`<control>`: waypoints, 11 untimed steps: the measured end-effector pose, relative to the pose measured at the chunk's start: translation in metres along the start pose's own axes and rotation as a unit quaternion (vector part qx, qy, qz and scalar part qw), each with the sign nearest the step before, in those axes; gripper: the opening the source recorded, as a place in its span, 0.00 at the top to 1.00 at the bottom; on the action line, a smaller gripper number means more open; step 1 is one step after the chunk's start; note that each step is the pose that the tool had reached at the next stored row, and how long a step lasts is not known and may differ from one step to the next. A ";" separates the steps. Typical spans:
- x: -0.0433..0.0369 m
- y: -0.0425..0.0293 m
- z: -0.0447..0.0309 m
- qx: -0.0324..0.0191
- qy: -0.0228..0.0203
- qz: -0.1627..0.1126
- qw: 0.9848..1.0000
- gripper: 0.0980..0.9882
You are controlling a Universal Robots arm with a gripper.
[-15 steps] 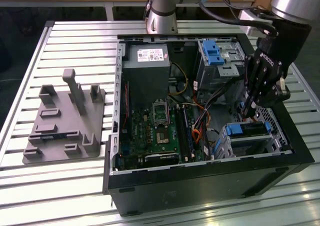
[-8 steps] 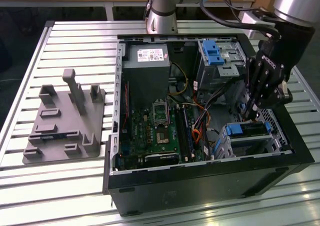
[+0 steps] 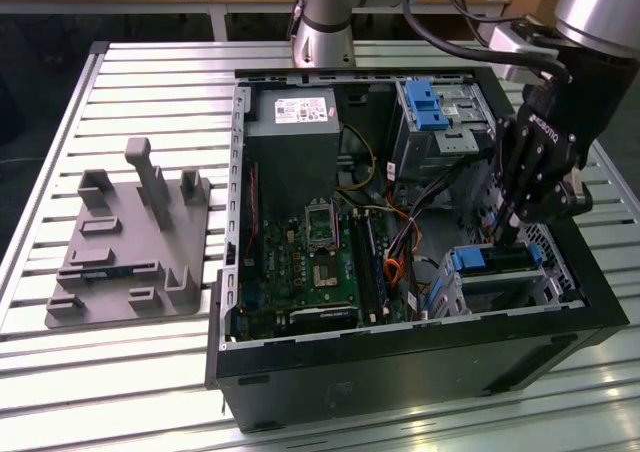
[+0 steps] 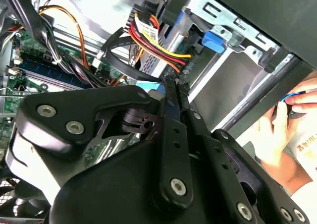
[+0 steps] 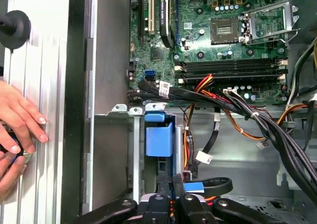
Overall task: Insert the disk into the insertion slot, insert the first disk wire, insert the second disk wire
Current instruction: 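Insert the second disk wire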
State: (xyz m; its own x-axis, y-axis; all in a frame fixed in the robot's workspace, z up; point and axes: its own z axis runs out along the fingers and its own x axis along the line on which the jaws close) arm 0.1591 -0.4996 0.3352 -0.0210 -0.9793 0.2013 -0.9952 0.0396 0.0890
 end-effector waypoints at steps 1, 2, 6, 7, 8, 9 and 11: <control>0.0013 -0.0001 0.0002 0.000 -0.001 0.000 1.000 0.95; 0.0022 -0.0001 0.0002 0.000 -0.004 0.000 1.000 0.95; 0.0055 -0.0001 -0.0004 0.000 -0.014 -0.001 1.000 0.95; 0.0062 -0.0001 -0.0006 0.000 -0.016 -0.002 1.000 0.95; 0.0069 -0.0001 -0.0006 0.000 -0.018 -0.002 1.000 0.95; 0.0073 -0.0002 -0.0004 0.000 -0.019 -0.002 1.000 0.95; 0.0073 -0.0002 -0.0004 0.000 -0.019 -0.002 1.000 0.95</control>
State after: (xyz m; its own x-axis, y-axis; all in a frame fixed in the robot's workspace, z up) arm 0.1592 -0.5067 0.3371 -0.0205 -0.9863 0.1634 -0.9953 0.0357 0.0905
